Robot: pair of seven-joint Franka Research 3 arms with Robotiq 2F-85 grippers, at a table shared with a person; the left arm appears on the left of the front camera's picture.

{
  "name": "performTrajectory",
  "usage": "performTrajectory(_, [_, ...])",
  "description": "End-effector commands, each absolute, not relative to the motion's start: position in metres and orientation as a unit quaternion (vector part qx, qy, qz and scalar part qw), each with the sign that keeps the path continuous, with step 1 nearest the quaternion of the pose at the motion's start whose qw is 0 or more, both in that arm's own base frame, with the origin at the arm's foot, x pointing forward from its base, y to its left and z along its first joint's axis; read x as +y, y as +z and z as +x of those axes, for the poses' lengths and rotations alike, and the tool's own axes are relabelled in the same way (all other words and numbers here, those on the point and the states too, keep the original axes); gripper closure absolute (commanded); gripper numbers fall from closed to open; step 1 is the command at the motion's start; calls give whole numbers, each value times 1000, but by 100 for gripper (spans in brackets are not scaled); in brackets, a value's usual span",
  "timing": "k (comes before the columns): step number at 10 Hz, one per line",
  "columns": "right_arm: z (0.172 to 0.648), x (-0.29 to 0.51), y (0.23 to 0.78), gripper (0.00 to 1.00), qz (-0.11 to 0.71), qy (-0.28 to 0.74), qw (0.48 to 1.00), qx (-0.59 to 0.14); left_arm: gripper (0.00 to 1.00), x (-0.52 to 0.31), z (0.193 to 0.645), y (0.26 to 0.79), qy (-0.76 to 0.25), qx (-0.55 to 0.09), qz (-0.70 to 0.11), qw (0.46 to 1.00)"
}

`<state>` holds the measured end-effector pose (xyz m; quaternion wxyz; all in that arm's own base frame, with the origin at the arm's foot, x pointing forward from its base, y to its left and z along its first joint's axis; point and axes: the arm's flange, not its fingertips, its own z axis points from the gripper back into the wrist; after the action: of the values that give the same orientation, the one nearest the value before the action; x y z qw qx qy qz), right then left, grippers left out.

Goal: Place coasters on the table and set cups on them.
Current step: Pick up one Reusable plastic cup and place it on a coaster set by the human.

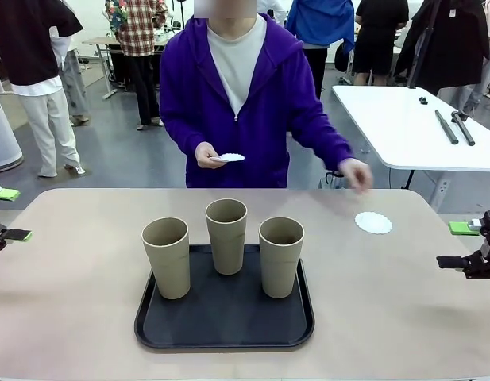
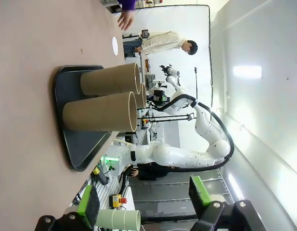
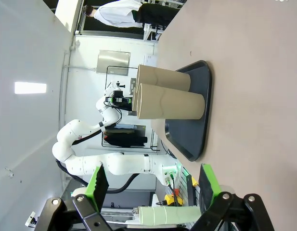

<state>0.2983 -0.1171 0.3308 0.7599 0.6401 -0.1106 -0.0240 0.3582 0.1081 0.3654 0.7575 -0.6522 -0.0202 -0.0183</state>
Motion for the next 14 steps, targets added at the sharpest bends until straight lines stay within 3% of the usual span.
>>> performTrajectory(1, [300,-117,331,0,647,-27,754,-111,0,109,357,367,-22,-24,-657,753])
performTrajectory(9, [298,-117,331,0,640,-24,760,-111,0,109,357,367,-22,-24,-657,753])
performTrajectory(10, [312,-112,346,0,603,37,785,-139,0,109,357,367,-22,-24,-657,753])
performTrajectory(11, [333,-102,369,0,516,106,827,-199,0,109,357,367,-22,-24,-657,753])
performTrajectory(14, [389,-60,444,0,343,285,870,-210,0,109,357,367,-22,-24,-657,753])
